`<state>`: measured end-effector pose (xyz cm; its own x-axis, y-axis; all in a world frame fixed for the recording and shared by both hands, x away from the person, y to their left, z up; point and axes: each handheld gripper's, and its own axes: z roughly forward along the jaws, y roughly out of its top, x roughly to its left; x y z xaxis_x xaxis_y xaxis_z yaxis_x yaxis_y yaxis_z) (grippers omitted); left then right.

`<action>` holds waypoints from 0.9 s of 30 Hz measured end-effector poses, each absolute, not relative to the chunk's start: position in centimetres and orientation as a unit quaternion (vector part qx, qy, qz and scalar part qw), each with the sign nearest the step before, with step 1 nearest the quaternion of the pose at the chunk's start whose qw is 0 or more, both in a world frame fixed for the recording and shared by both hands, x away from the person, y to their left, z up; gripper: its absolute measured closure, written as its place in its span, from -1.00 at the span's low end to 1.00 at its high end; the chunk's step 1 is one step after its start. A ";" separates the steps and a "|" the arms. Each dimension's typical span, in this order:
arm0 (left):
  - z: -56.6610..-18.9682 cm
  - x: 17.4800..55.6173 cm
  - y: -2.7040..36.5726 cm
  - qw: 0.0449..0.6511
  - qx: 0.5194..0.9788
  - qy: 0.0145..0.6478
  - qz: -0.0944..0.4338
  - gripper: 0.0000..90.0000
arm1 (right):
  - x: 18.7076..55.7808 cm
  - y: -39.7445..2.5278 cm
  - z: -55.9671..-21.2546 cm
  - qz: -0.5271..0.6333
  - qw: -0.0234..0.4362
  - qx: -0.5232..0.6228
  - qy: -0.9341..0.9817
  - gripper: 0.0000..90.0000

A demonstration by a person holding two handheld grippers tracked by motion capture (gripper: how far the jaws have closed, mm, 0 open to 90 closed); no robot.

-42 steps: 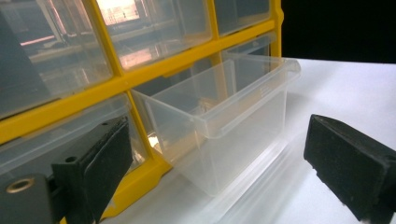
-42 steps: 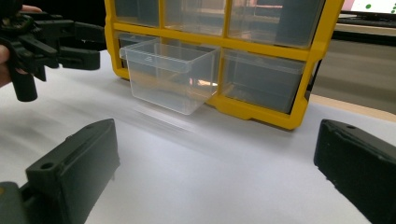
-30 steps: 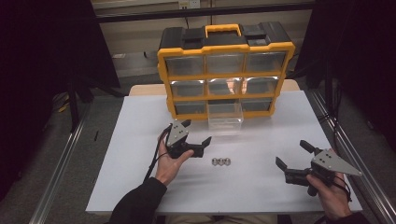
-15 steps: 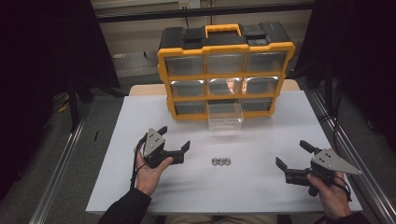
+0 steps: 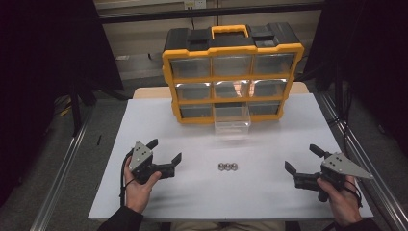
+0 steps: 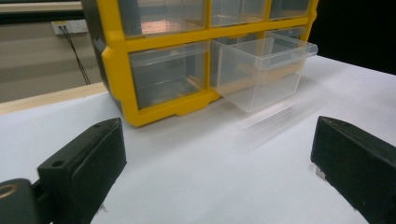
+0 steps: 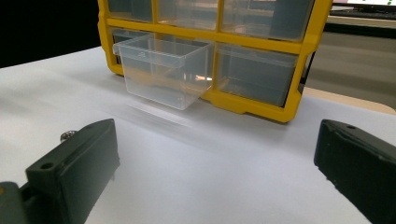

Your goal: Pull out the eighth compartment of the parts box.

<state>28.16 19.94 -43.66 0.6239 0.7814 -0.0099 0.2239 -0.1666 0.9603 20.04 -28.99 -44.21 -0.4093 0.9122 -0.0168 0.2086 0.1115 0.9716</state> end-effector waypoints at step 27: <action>-43.9 24.4 24.6 0.526 0.691 0.402 0.290 -0.89 | 20.2 -29.0 -44.2 0.515 0.340 0.423 0.663 -1.00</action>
